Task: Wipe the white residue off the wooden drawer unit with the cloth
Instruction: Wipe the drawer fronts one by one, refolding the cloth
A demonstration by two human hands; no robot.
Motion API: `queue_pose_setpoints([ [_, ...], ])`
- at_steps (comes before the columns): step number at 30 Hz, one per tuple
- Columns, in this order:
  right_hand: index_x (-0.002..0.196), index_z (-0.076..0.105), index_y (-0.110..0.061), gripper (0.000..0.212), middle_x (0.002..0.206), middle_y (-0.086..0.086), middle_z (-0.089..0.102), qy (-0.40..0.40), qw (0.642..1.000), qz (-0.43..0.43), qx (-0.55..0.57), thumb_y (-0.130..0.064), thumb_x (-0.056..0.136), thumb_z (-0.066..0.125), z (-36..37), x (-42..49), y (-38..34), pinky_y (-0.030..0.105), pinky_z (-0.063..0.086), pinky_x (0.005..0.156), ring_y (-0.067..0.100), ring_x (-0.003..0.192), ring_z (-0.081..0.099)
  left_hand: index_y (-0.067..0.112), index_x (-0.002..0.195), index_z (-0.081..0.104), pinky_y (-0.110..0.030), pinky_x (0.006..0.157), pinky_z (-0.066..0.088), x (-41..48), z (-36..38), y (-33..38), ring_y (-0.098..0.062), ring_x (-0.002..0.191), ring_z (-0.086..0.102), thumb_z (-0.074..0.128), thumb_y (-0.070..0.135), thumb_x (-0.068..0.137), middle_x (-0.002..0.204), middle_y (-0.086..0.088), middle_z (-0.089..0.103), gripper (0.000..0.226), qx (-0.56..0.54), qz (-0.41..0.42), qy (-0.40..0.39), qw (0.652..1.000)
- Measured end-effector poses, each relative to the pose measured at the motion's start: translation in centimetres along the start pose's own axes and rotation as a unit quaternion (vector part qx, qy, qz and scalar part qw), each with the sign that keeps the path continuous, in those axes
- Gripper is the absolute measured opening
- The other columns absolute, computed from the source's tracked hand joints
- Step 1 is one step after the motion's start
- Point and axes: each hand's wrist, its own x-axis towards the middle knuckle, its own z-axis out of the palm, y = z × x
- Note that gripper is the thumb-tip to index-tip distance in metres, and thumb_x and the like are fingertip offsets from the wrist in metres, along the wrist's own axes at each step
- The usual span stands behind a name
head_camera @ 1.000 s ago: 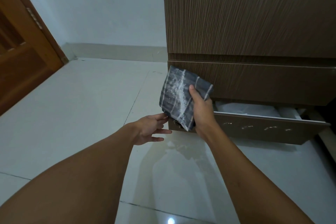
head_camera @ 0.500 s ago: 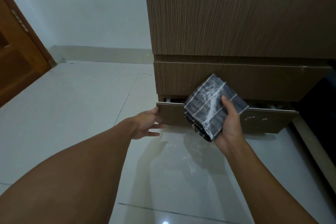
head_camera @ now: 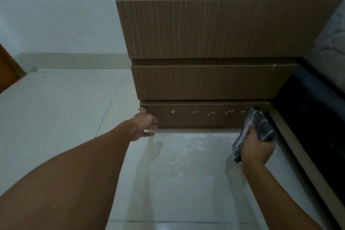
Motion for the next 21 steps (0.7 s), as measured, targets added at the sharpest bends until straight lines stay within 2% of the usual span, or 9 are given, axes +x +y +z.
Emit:
queue_pose_setpoints([
  [3, 0.13, 0.053, -0.017, 0.045, 0.131, 0.007, 0.061, 0.037, 0.999, -0.024, -0.009, -0.035, 0.09, 0.064, -0.3, 2.2, 0.5, 0.042, 0.046, 0.103, 0.025, 0.117, 0.06, 0.023, 0.153, 0.008, -0.04, 0.076, 0.055, 0.5, 0.2, 0.0, -0.024, 0.102, 0.061, 0.051, 0.006, 0.095, 0.128, -0.007, 0.055, 0.074, -0.001, 0.002, 0.029, 1.0],
  [6, 0.126, 0.058, -0.012, 0.038, 0.124, 0.004, 0.063, 0.062, 0.997, -0.03, 0.023, -0.031, 0.093, 0.062, 0.1, 4.0, 0.1, 0.029, 0.046, 0.092, 0.017, 0.109, 0.061, 0.018, 0.142, 0.035, -0.041, 0.078, 0.053, 0.7, 0.3, 0.0, -0.026, 0.103, 0.061, 0.05, 0.008, 0.096, 0.132, -0.006, 0.055, 0.049, -0.001, 0.002, 0.051, 0.999],
  [8, 0.125, 0.058, -0.011, 0.037, 0.12, 0.004, 0.064, 0.078, 0.995, -0.032, 0.056, -0.029, 0.094, 0.061, 0.7, 4.7, -0.4, 0.021, 0.042, 0.083, 0.012, 0.101, 0.059, 0.018, 0.136, 0.042, -0.043, 0.082, 0.053, 0.8, 0.3, 0.1, -0.027, 0.104, 0.061, 0.049, 0.009, 0.096, 0.129, -0.005, 0.056, 0.042, -0.001, 0.002, 0.057, 0.998],
  [11, 0.13, 0.055, -0.013, 0.041, 0.125, 0.005, 0.063, 0.084, 0.992, -0.024, 0.094, -0.031, 0.094, 0.061, 2.0, 6.0, -0.4, 0.02, 0.04, 0.084, 0.017, 0.109, 0.061, 0.019, 0.137, 0.043, -0.044, 0.085, 0.053, 1.2, 0.0, 0.0, -0.028, 0.103, 0.061, 0.049, 0.009, 0.096, 0.128, -0.006, 0.056, 0.042, -0.001, 0.004, 0.073, 0.997],
  [15, 0.135, 0.05, -0.015, 0.044, 0.128, 0.005, 0.06, 0.05, 0.996, 0.014, 0.076, -0.034, 0.095, 0.057, 4.0, 7.7, 0.0, 0.021, 0.036, 0.085, 0.018, 0.112, 0.057, 0.02, 0.142, 0.041, -0.044, 0.081, 0.054, 1.7, -0.3, -0.3, -0.028, 0.097, 0.063, 0.048, 0.009, 0.097, 0.128, -0.008, 0.058, 0.047, -0.007, -0.001, 0.099, 0.995],
  [18, 0.139, 0.044, -0.016, 0.049, 0.134, 0.008, 0.056, 0.021, 0.995, 0.055, 0.079, -0.037, 0.096, 0.054, 5.5, 8.7, 0.3, 0.025, 0.034, 0.09, 0.025, 0.121, 0.054, 0.023, 0.143, 0.039, -0.042, 0.08, 0.055, 1.9, -0.3, -0.6, -0.026, 0.093, 0.066, 0.05, 0.01, 0.096, 0.112, -0.006, 0.066, 0.05, -0.009, 0.003, 0.11, 0.994],
  [21, 0.142, 0.041, -0.013, 0.053, 0.137, 0.01, 0.054, 0.017, 0.997, 0.03, 0.068, -0.036, 0.096, 0.054, 6.8, 8.9, 1.1, 0.028, 0.037, 0.097, 0.027, 0.124, 0.053, 0.022, 0.143, 0.039, -0.043, 0.08, 0.054, 1.9, -0.5, -0.6, -0.029, 0.093, 0.068, 0.052, 0.01, 0.096, 0.103, -0.005, 0.066, 0.05, -0.028, 0.005, 0.119, 0.993],
])
